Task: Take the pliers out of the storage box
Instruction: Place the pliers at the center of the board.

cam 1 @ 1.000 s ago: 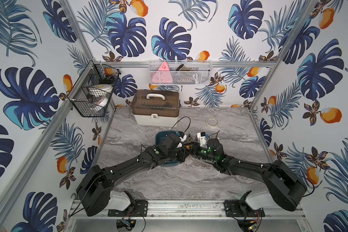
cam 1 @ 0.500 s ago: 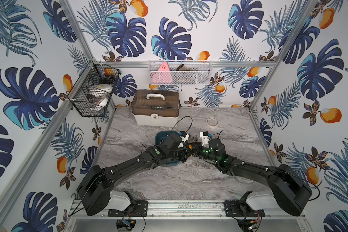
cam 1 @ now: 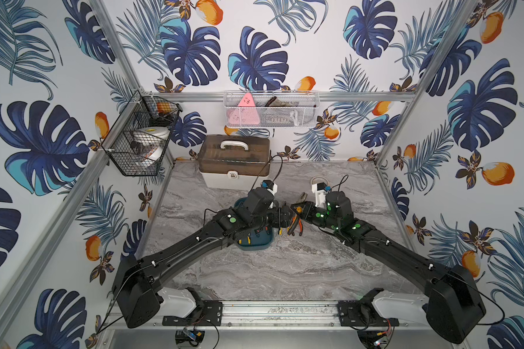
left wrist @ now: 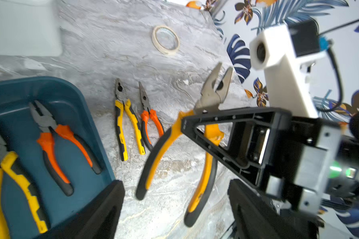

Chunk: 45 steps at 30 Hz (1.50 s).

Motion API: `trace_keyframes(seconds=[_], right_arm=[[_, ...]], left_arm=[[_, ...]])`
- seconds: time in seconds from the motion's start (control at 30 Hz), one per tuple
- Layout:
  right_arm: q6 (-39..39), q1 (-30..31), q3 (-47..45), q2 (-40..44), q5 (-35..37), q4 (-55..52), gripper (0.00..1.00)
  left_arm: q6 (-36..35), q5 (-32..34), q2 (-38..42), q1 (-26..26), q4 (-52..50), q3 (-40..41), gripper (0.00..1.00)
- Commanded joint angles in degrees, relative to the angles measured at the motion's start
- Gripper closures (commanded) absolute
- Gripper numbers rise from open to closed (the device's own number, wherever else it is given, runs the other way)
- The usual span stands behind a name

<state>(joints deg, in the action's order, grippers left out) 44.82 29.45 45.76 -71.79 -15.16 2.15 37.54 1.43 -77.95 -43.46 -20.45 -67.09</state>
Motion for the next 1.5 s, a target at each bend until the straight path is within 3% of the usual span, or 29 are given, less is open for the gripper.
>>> trace_keyframes(seconds=[0.0, 0.13, 0.27, 0.37, 0.5, 0.63, 0.97, 1.2, 1.47], right_arm=[[-7.97, -4.47, 1.60, -0.73, -4.63, -10.26, 1.00], [-18.64, -7.10, 9.09, -4.41, 1.46, -25.55, 1.00], [-23.19, -7.38, 14.83, -8.92, 9.42, -35.10, 1.00], [-25.21, -7.69, 17.48, -11.58, 12.71, -38.03, 1.00], [-26.77, -8.43, 21.41, -16.87, 14.53, -39.12, 1.00], [-26.46, -9.64, 20.77, -21.73, 11.51, -32.85, 1.00], [-23.52, -13.29, 13.84, -31.15, 6.39, -17.18, 1.00], [-19.35, -18.11, 10.33, -34.66, -6.42, -7.54, 1.00], [-18.78, -19.08, 9.72, -36.42, -11.01, -4.44, 1.00]], left_arm=[[2.83, 6.63, -0.91, 0.64, -3.25, 0.01, 0.14], [6.29, 13.08, -0.68, 2.42, 4.79, 8.75, 0.15], [11.33, 11.93, 1.18, 6.27, 18.77, 21.50, 0.16], [8.09, 13.06, 3.57, 6.37, 25.45, 26.53, 0.17], [4.14, 14.10, 3.89, 6.37, 26.90, 28.62, 0.16], [3.04, 9.75, 3.77, 6.06, 29.77, 30.48, 0.17], [1.91, 10.24, 4.00, 5.20, 29.49, 30.22, 0.17], [1.62, 9.70, 1.95, 5.22, 28.44, 28.79, 0.17], [1.40, 9.62, 1.07, 5.21, 28.20, 28.33, 0.17]])
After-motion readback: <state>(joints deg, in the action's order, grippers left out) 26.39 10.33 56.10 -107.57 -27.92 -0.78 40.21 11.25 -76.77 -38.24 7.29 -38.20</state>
